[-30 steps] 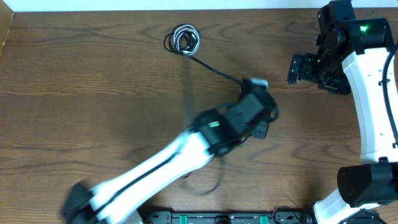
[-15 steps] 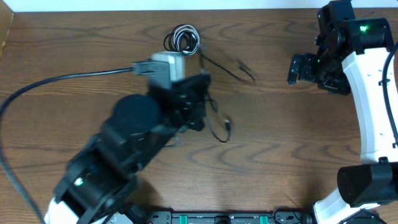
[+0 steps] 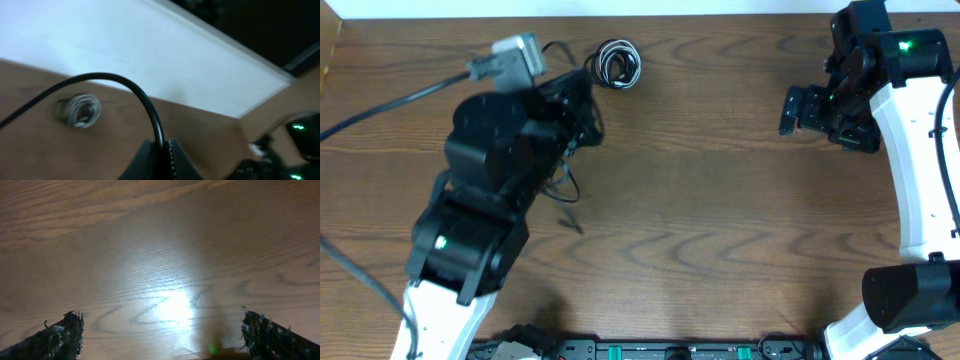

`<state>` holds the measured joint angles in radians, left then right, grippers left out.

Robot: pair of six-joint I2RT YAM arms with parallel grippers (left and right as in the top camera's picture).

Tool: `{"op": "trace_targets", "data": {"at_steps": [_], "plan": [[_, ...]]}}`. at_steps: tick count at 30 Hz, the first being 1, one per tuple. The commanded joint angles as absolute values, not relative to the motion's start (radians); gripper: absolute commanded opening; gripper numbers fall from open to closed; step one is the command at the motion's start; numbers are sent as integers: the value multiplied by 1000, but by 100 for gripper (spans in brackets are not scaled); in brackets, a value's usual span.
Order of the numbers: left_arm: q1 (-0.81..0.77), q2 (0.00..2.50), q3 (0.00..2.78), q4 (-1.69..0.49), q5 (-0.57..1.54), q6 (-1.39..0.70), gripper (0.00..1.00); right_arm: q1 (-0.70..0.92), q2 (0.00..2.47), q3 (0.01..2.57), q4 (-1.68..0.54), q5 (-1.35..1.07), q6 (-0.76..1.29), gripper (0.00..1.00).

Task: Untangle cables
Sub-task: 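Pull the black cable with the left gripper toward the upper left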

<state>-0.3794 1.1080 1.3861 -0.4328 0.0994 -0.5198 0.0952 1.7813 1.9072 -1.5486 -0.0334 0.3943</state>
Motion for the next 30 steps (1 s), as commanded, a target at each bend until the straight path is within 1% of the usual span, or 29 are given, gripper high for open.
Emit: {"op": "trace_targets", "data": {"at_steps": [1,3,7,11,13,15,19,25,28,30], "plan": [[-385,1161,1388,-338,358,-526,7,94,1786,1902,-1539,-72,408,99],[-395,1195,1388,-290,387,-555,8,95,1786,1902,-1538,-86,408,99],[-392,1253,1388,-259,367,-559,7,106,1786,1901,-1541,-85,407,99],[-344,1291,1388,-237,348,-560,8,121,1786,1901,-1540,-85,407,99],[-293,1294,1388,-238,343,-559,8,126,1786,1901,-1539,-85,407,99],[-208,1293,1388,-259,344,-559,7,134,1786,1901,-1537,-85,407,99],[-25,1309,1386,-379,343,-552,7,143,1786,1901,-1527,-81,407,99],[212,1409,1380,-578,343,-450,7,146,1786,1901,-1506,-81,408,99],[318,1480,1379,-609,343,-439,8,146,1786,1901,-1499,-82,408,99],[390,1529,1379,-603,343,-484,8,146,1786,1901,-1500,-81,408,99]]}}
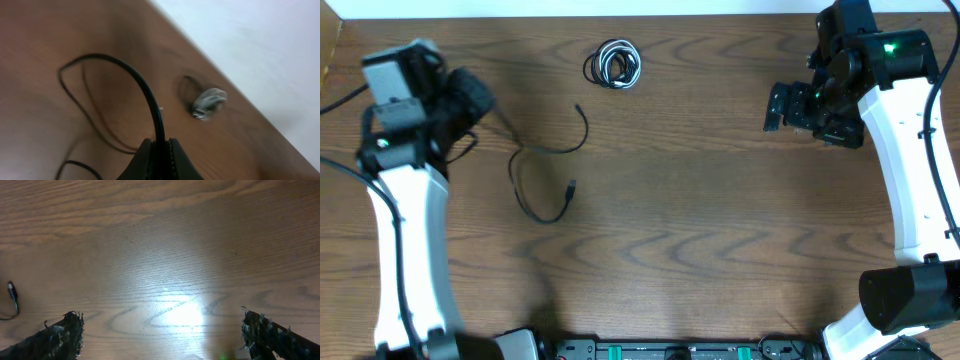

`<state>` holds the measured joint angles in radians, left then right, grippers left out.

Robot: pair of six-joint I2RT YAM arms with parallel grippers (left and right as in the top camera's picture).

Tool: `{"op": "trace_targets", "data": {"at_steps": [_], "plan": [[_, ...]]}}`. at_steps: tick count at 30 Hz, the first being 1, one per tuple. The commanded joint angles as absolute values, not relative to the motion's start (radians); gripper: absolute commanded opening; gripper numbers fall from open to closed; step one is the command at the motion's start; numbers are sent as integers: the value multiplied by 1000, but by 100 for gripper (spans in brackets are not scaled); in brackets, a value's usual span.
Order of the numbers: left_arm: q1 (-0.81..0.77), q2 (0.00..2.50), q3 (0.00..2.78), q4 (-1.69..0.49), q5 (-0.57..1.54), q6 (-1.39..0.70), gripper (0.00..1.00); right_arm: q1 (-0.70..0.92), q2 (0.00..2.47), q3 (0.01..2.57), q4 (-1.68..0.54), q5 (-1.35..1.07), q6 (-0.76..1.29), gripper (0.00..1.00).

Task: Untangle cables
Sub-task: 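Pull the black cable with the left gripper toward the upper left, then lay the black cable down and withdraw the left arm left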

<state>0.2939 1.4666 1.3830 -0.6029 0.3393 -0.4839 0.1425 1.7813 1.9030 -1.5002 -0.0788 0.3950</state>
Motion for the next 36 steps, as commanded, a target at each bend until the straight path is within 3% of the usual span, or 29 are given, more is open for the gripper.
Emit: {"op": "trace_targets", "data": {"at_steps": [1,12,19,25,27,30,32,33,36], "plan": [[427,1555,1379,-596,343,-515,8,146,1786,1901,-1502,-81,408,99],[736,1726,1379,-542,237,-501,8,146,1786,1901,-1502,-81,407,99],[838,1724,1381,-529,-96,-393,11,146,1786,1901,-1500,-81,408,99],[896,1724,1383,-486,-108,-393,14,146,1786,1901,-1499,-81,408,99],[914,1724,1384,-465,-133,-393,23,146,1786,1901,-1500,-81,407,99],[939,1724,1390,-462,-147,-393,48,146,1786,1901,-1500,-81,407,99],[949,1724,1390,-469,-147,-397,82,146,1786,1901,-1500,-81,407,99],[949,1724,1390,-473,-146,-397,90,146,1786,1901,-1499,-81,408,99],[945,1724,1390,-511,-107,-405,94,146,1786,1901,-1494,-81,408,99]]}}
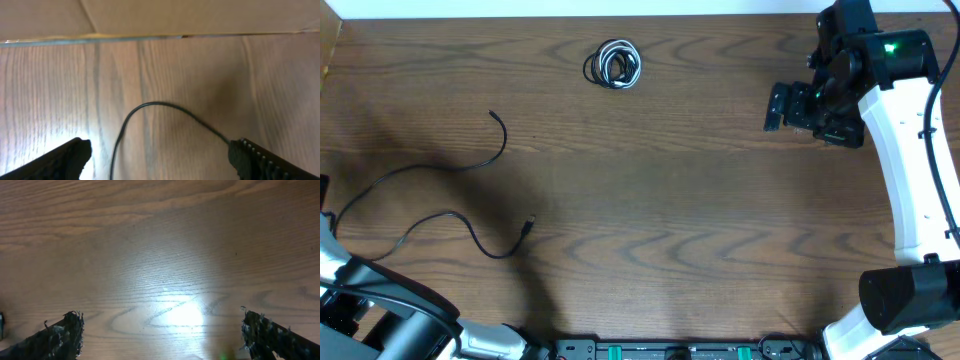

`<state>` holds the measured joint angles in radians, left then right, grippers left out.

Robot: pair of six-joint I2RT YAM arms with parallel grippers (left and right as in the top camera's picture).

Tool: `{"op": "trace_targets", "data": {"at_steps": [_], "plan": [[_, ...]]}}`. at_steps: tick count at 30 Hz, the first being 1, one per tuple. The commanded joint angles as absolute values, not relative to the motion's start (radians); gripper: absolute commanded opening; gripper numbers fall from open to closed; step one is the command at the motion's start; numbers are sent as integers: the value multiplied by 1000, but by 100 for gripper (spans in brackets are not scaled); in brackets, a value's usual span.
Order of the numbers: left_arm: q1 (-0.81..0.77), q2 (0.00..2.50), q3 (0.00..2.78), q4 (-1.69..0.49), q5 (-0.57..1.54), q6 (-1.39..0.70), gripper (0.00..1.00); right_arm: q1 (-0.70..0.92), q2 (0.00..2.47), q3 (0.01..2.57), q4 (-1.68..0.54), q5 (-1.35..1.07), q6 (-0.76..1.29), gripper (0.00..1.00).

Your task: Untangle cables

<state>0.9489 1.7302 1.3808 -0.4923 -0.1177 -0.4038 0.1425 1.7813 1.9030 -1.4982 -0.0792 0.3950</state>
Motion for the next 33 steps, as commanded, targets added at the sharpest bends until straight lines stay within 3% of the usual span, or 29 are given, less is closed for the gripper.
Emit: {"op": "trace_targets", "data": {"at_steps": [1,6,8,12,19,23,26,28,30,33], "plan": [[943,1724,1390,-541,-30,-405,94,146,1786,1901,-1491,-81,408,99],[909,1725,1369,-635,295,-404,93,148,1786,1901,-1477,-83,416,99],[875,1725,1352,-668,359,-400,88,155,1786,1901,-1475,-83,416,99],[771,1726,1322,-721,320,-406,75,180,1786,1901,-1464,-82,416,99],[550,1727,1295,-875,277,-603,75,243,1786,1901,-1440,-82,415,99],[432,1727,1294,-1023,183,-611,75,268,1786,1901,-1440,-82,415,99],[361,1727,1284,-1119,28,-683,77,273,1786,1901,-1438,-83,415,99],[342,1727,1261,-1125,-13,-732,83,277,1786,1901,-1439,-82,415,99],[344,1727,1228,-1107,-12,-783,100,282,1786,1901,-1443,-82,415,99],[360,1727,1167,-1045,-9,-831,100,294,1786,1901,-1461,-82,414,99]]}}
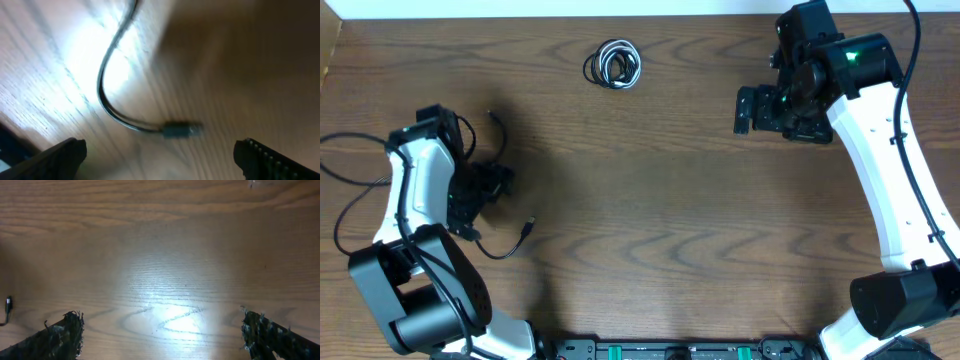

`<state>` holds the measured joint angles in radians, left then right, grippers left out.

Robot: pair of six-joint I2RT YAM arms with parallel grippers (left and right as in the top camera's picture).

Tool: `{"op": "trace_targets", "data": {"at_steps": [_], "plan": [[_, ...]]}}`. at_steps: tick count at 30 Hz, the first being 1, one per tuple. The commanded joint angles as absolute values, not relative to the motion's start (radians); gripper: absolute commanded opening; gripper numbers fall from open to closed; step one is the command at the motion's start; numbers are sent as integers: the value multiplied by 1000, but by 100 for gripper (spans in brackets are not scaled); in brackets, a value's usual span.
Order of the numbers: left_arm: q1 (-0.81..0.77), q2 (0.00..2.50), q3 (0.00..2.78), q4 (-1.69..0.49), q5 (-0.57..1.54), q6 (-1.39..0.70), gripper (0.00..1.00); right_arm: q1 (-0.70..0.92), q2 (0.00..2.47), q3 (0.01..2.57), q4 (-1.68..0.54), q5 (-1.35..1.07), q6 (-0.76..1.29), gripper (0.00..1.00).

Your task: Untangle cables

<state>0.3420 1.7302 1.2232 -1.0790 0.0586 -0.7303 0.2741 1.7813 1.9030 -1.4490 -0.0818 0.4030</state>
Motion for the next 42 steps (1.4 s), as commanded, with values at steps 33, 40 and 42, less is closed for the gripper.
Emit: {"op": "trace_targets", "data": {"at_steps": [33,40,42], "plan": [[492,1727,909,-684,-5,-678,58,378,1786,1901,-1402,-82,411,99],[494,1727,854,-627,-5,-677,50,395,1786,1901,-1406,-81,411,99],[495,1727,848,-626,-6,-676,43,395,1786,1901,-1406,-82,411,99]]}}
